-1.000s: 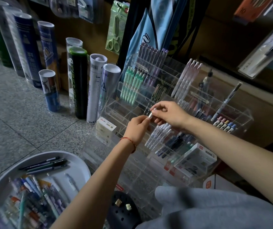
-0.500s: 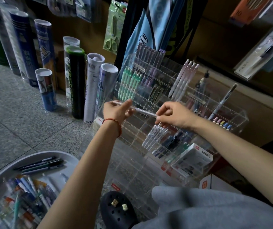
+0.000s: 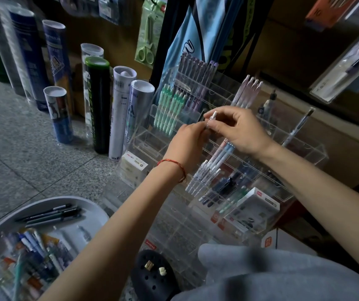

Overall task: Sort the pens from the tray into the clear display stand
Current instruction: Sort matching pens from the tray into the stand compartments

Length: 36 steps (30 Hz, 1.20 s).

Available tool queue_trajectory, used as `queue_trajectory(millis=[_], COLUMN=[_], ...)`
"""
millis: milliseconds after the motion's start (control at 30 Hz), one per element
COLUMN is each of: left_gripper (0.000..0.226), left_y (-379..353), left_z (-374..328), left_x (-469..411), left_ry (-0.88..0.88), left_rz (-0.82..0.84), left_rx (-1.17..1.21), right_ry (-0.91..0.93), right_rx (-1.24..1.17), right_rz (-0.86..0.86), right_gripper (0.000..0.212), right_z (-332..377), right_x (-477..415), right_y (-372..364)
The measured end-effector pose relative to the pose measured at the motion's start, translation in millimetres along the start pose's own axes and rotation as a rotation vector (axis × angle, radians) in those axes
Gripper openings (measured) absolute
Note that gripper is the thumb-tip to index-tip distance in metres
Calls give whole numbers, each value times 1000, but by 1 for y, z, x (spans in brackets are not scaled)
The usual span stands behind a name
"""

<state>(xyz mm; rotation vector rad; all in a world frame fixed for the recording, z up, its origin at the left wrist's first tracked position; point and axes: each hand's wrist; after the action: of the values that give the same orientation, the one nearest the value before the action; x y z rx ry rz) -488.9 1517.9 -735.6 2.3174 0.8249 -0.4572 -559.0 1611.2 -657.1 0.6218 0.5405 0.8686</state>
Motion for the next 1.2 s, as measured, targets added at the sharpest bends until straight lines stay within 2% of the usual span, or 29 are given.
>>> queue_trajectory(millis=[100, 167, 233, 333, 400, 500, 600, 667, 767, 900, 1000, 1067, 1133, 1200], left_gripper=[19, 20, 27, 38, 40, 59, 67, 68, 68, 67, 65, 61, 53, 46], left_y=[-4, -6, -11, -20, -22, -23, -21, -20, -20, -20, -18, -11, -1, 8], left_z=[5, 5, 13, 39, 54, 59, 58, 58, 59, 60, 62, 72, 89, 111], left_x=[-3, -3, -2, 6, 18, 32, 33, 32, 31, 30, 39, 55, 83, 126], left_ry=[-80, -70, -27, 117, 178, 195, 192, 202, 217, 219, 174, 177, 347, 642], left_rz=[-59, -55, 7, 193, 308, 418, 470, 496, 513, 520, 434, 234, 24, -100], left_rx=[51, 58, 23, -182, -287, -352, -412, -425, -423, -426, -412, -364, -239, -109], right_ry=[-39, -63, -33, 5, -51, -176, -300, -350, -380, -372, -388, -256, -20, 88], right_rx=[-201, -217, -30, 214, 242, 295, 238, 297, 396, 451, 569, 768, 870, 725], right_rz=[-3, -31, -153, -286, -225, -119, -70, 19, 132, 200, 328, 361, 288, 322], right_gripper=[18, 18, 19, 19, 18, 20, 24, 21, 21, 30, 33, 36, 37, 31], right_z=[0, -4, -11, -24, -34, -52, -65, -72, -77, -78, -71, -59, -38, -14], right_x=[1, 2, 2, 4, 6, 5, 1, 2, 1, -5, -1, 0, 1, 3], right_y=[2, -2, -4, -5, -13, -29, -41, -46, -52, -57, -56, -52, -61, -91])
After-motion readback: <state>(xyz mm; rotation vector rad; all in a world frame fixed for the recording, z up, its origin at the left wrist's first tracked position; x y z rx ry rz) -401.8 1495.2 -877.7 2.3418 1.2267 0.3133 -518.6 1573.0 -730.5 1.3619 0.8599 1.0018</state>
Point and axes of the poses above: each hand's wrist, its own x-axis away from the middle knuckle, its own y-axis out of the back of the hand, z = x × y, and after that the axes turned 2 degrees about z, right-handed
